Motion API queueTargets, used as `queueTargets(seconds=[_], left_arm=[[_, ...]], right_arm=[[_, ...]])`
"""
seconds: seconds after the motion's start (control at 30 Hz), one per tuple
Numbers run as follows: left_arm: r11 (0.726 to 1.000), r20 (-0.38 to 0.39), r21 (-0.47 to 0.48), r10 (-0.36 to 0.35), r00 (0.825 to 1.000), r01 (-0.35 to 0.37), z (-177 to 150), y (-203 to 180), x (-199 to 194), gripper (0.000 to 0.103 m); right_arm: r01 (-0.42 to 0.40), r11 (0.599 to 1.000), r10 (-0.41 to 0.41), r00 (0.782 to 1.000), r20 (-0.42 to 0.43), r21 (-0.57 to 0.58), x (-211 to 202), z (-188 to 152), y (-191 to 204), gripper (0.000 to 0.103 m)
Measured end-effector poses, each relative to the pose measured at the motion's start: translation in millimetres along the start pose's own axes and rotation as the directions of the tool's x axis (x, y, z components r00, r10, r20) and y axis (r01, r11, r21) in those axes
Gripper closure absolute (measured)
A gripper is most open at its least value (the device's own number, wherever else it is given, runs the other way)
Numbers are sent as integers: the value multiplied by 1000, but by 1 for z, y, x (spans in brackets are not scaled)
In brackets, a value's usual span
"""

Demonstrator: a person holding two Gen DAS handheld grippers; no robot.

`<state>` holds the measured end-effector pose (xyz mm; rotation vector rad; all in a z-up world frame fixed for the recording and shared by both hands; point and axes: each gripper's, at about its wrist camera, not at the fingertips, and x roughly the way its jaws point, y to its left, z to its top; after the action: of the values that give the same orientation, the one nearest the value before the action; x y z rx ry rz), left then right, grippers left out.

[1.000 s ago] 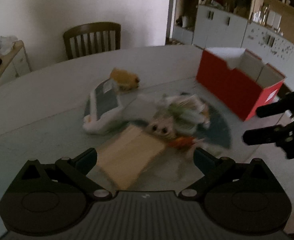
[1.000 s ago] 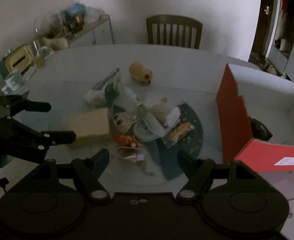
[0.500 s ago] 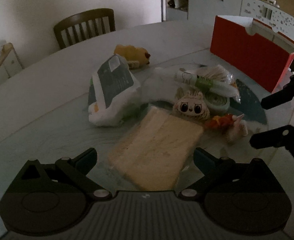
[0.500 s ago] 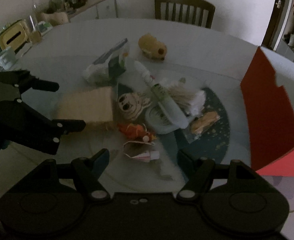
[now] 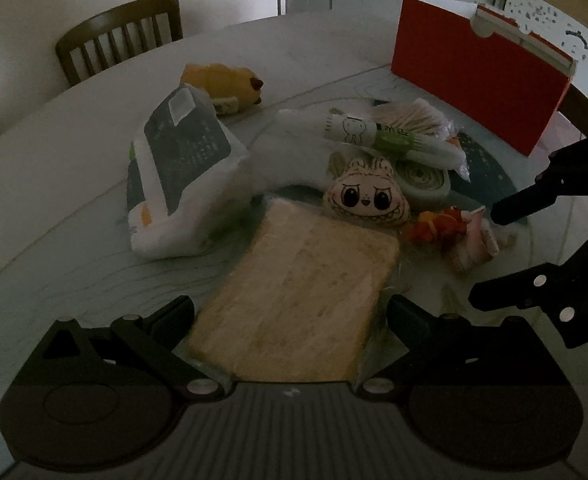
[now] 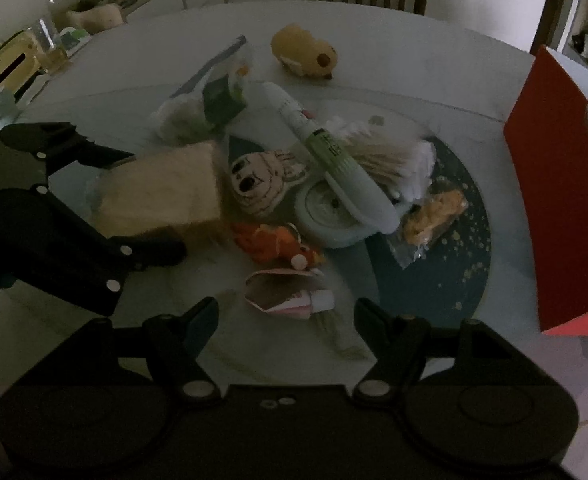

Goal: Organize objects
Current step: 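Grasp the bagged bread loaf with the left tool while the right tool grasps the pink-wrapped item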

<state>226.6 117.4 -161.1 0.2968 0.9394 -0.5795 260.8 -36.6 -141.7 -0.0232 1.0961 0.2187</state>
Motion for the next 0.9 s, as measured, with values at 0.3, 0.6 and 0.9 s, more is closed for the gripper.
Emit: queueTargets(seconds=[0.3,0.6,0.9], left_arm=[[1000,-3,12,14,1000,-14,-1,-4,2,1],[1000,8,-11,26,1000,-26,-5,-6,-5,13],[997,4,-62,34,999,-34,-12,-13,-16,18]], right_arm=[[-17,999,16,1000,10,28,2,1,-4,30],[-18,1000,18,1000,26,1,0,-2,-1,49],[1,1000,-1,999,39,2,-6,-7,-4,62]])
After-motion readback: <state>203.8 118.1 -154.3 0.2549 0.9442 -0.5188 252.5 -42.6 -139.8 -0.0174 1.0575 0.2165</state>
